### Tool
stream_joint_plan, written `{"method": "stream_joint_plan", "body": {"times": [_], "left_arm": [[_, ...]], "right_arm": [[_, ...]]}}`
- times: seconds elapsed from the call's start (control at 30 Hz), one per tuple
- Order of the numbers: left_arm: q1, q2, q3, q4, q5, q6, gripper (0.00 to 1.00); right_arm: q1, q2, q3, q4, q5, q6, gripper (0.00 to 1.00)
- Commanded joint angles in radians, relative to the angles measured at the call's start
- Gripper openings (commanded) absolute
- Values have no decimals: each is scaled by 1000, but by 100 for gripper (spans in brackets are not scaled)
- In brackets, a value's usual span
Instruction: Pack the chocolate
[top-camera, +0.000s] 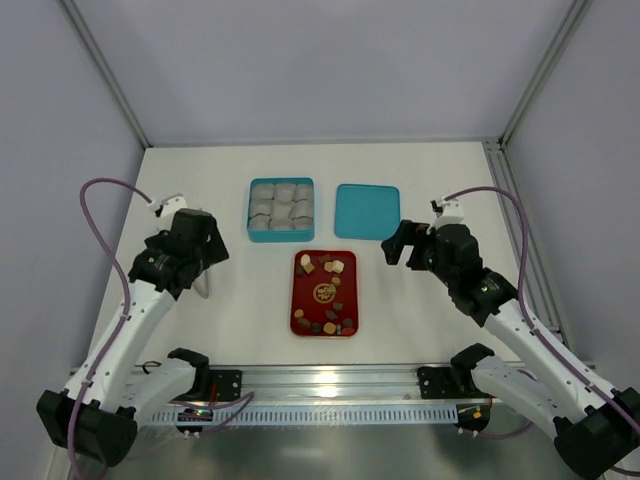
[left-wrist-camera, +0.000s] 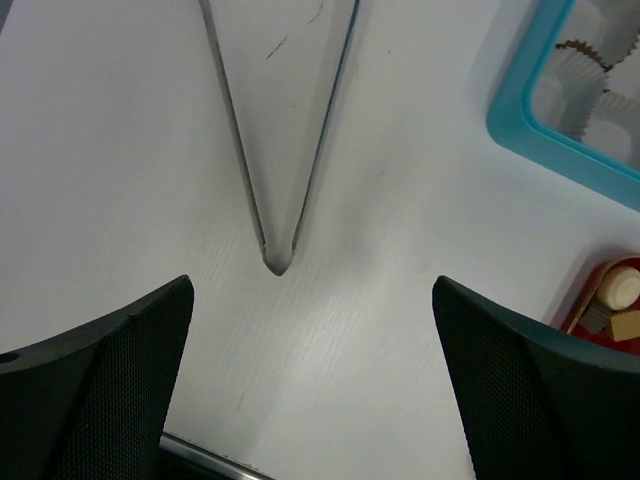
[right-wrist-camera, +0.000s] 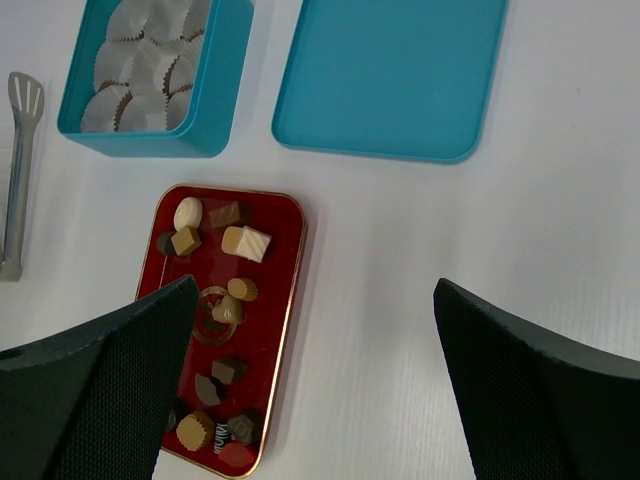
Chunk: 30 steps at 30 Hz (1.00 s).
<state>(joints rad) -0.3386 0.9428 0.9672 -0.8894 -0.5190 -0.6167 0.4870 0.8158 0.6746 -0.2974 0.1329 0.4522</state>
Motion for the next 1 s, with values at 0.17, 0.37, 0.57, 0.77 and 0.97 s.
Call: {"method": "stream_joint_plan", "body": {"times": [0.17,0.37,0.57,0.77,0.97], "left_arm": [[274,184,-44,167,206,95,100],[335,336,-1,213,250,138,100],[391,465,18,236,266,161,100],[398,565,31,282,306,176,100],[408,662,42,322,307,204,100]], "right_arm": [[2,32,-10,92,-156,25,100],[4,31,-12,90,-174,16,100],[2,17,-17,83,-191,6,100],[2,-9,-38,83,-200,13,100],[4,-47,-63,84,-199,14,100]]}}
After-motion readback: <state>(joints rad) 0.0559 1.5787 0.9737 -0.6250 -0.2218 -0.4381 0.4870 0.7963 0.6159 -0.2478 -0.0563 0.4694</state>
